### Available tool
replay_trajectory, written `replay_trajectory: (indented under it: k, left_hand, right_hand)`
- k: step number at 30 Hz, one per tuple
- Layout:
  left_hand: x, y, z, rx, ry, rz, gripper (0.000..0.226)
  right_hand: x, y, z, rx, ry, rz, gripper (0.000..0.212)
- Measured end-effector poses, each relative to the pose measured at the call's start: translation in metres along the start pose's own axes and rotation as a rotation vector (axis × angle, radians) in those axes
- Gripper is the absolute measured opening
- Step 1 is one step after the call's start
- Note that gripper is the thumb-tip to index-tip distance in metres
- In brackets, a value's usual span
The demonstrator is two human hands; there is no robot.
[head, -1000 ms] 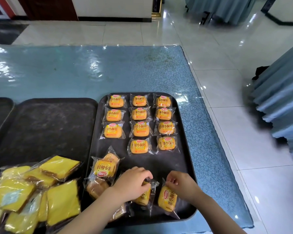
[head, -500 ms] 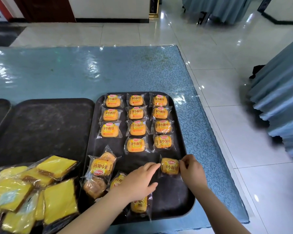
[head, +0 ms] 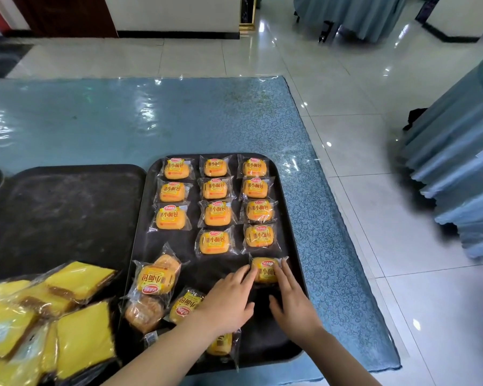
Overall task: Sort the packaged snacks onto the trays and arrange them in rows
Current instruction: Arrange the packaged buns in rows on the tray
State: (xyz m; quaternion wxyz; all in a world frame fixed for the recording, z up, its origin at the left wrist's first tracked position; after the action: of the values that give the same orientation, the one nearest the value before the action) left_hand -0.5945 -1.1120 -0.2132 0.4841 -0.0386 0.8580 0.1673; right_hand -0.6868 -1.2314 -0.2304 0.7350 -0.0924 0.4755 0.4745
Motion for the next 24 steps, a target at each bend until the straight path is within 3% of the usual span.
replay_trajectory:
  k: [7,12,14,17,19,22,24]
  left_hand:
    - [-0.007,0.008,0.006,-0.018,-0.026,-0.019,0.064]
    - [-0.019,0.033,0.028,-0.034,-0.09,0.001,0.041]
    - [-0.022,0.044,0.039,-0.049,-0.082,0.028,0.036]
    - [-0.026,0.055,0.047,-0.058,-0.029,0.06,0.034]
    - [-0.026,0.058,0.049,-0.056,-0.025,0.059,0.034]
    - [-0.027,0.059,0.048,-0.06,-0.026,0.038,0.034]
    - [-0.028,0.059,0.047,-0.058,-0.015,0.027,0.031]
  right_hand:
    - [-0.011,-0.004,-0.006,-0.004,0.087,-0.043,0.072]
    - [-0.016,0.014,0.019,-0.12,-0.029,-0.128,0.049]
    - [-0.006,0.021,0.031,-0.161,-0.076,-0.039,0.038]
    - [0.018,0.025,0.041,-0.048,-0.108,0.206,0.025]
    - [0.033,0.028,0.045,0.025,-0.051,0.338,0.031]
    - [0.043,0.03,0.053,0.073,-0.035,0.399,0.044]
    - [0.045,0.029,0.056,0.133,-0.084,0.402,0.039]
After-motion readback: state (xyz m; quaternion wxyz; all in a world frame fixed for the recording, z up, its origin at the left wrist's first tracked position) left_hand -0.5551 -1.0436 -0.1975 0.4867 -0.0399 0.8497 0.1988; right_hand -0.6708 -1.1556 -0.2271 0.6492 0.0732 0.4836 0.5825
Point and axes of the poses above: each hand's wrist, its own y-axis away from the middle knuckle, its own x-axis out of the palm, z = x × y, the point moved 6 cm from there along -y, towards the middle knuckle, and after that the axes turned 15 degrees about x, right-handed, at the moved point
